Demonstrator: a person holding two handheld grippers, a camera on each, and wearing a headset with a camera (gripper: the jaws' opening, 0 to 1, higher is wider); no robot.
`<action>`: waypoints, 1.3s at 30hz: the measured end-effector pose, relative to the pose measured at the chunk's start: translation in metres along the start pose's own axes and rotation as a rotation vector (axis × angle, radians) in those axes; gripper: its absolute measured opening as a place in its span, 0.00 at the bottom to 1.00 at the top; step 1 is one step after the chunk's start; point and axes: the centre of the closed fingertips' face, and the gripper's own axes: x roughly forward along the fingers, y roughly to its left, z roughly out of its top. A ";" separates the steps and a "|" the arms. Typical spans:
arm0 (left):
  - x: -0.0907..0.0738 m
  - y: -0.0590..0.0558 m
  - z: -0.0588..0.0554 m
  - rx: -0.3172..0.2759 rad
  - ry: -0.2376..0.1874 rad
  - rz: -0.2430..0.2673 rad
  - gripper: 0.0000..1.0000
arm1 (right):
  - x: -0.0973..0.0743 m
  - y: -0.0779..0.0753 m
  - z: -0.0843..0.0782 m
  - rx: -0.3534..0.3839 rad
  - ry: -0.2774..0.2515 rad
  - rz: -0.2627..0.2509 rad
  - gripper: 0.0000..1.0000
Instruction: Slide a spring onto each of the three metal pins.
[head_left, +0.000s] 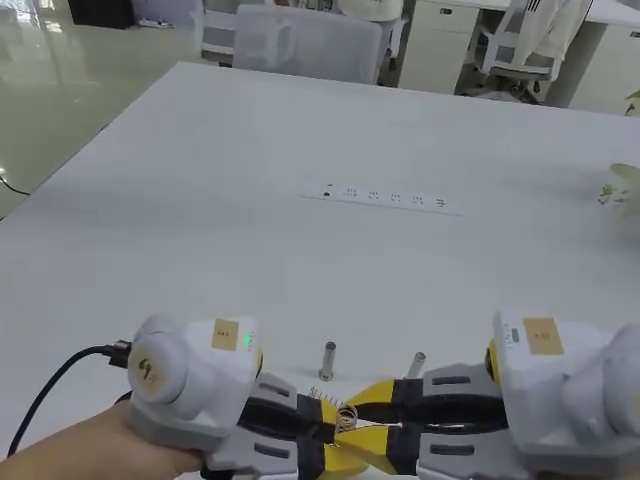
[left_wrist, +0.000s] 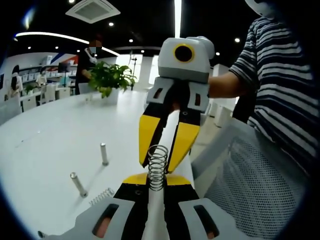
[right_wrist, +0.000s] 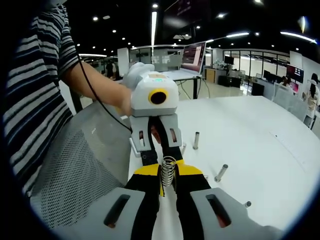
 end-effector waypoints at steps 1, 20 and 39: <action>0.000 0.000 0.000 0.000 0.001 0.000 0.02 | 0.000 0.000 0.000 0.006 -0.002 -0.001 0.09; -0.009 0.008 0.006 -0.055 -0.024 0.051 0.04 | -0.001 -0.005 0.010 0.042 -0.066 -0.036 0.07; -0.022 0.015 0.005 -0.120 -0.043 0.110 0.16 | 0.000 -0.009 0.006 -0.020 -0.041 -0.061 0.07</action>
